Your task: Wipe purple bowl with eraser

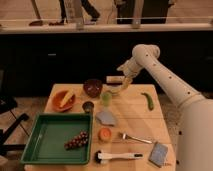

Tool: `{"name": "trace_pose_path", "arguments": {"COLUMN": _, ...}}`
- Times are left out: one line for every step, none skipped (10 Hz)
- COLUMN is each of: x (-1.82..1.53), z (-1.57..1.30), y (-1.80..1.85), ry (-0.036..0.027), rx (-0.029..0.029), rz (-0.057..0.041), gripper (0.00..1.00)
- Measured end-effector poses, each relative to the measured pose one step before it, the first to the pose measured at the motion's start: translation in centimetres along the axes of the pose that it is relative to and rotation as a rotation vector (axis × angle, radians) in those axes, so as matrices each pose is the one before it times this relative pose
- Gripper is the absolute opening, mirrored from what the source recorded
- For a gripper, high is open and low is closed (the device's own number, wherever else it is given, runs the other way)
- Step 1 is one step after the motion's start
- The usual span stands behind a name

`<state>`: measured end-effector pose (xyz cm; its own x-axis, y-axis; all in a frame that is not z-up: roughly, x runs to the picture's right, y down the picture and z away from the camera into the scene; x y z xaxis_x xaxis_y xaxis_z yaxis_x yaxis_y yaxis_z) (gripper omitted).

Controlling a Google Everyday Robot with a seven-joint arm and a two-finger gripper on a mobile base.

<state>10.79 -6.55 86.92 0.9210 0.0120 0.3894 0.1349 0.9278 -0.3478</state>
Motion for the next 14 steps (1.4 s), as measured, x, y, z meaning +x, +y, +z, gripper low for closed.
{"name": "trace_pose_path", "arguments": {"x": 0.059, "z": 0.479, "y": -0.548, "ry": -0.00217, "rx": -0.00612, "rz": 0.00256, "gripper": 0.8}}
{"name": "trace_pose_path", "arguments": {"x": 0.02, "z": 0.561, "y": -0.415, "ry": -0.00196, "rx": -0.00847, "rz": 0.0029, "gripper": 0.8}}
{"name": "trace_pose_path", "arguments": {"x": 0.069, "z": 0.57, "y": -0.398, "ry": -0.00225, "rx": -0.01082, "rz": 0.00431, "gripper": 0.8}}
{"name": "trace_pose_path", "arguments": {"x": 0.289, "z": 0.39, "y": -0.106, "ry": -0.00123, "rx": -0.0121, "rz": 0.00651, "gripper": 0.8}}
{"name": "trace_pose_path", "arguments": {"x": 0.477, "z": 0.538, "y": -0.177, "ry": -0.00265, "rx": -0.01461, "rz": 0.01091, "gripper": 0.8}}
{"name": "trace_pose_path", "arguments": {"x": 0.114, "z": 0.572, "y": -0.091, "ry": -0.0034, "rx": -0.01124, "rz": 0.00531, "gripper": 0.8}}
{"name": "trace_pose_path", "arguments": {"x": -0.04, "z": 0.351, "y": -0.07, "ry": -0.00431, "rx": -0.00894, "rz": 0.00485, "gripper": 0.8}}
{"name": "trace_pose_path", "arguments": {"x": 0.515, "z": 0.256, "y": 0.13, "ry": 0.00261, "rx": -0.00042, "rz": 0.00683, "gripper": 0.8}}
{"name": "trace_pose_path", "arguments": {"x": 0.37, "z": 0.098, "y": 0.118, "ry": 0.00487, "rx": 0.00737, "rz": 0.00104, "gripper": 0.8}}
{"name": "trace_pose_path", "arguments": {"x": 0.324, "z": 0.072, "y": 0.15, "ry": 0.00523, "rx": 0.01559, "rz": 0.0043, "gripper": 0.8}}
{"name": "trace_pose_path", "arguments": {"x": 0.202, "z": 0.022, "y": 0.101, "ry": 0.002, "rx": 0.00628, "rz": 0.00236, "gripper": 0.8}}
{"name": "trace_pose_path", "arguments": {"x": 0.245, "z": 0.126, "y": 0.126, "ry": 0.00276, "rx": 0.00518, "rz": 0.00193, "gripper": 0.8}}
{"name": "trace_pose_path", "arguments": {"x": 0.083, "z": 0.149, "y": 0.052, "ry": 0.00086, "rx": 0.00207, "rz": 0.00018, "gripper": 0.8}}
{"name": "trace_pose_path", "arguments": {"x": 0.065, "z": 0.249, "y": 0.07, "ry": 0.00044, "rx": -0.00157, "rz": 0.0003, "gripper": 0.8}}
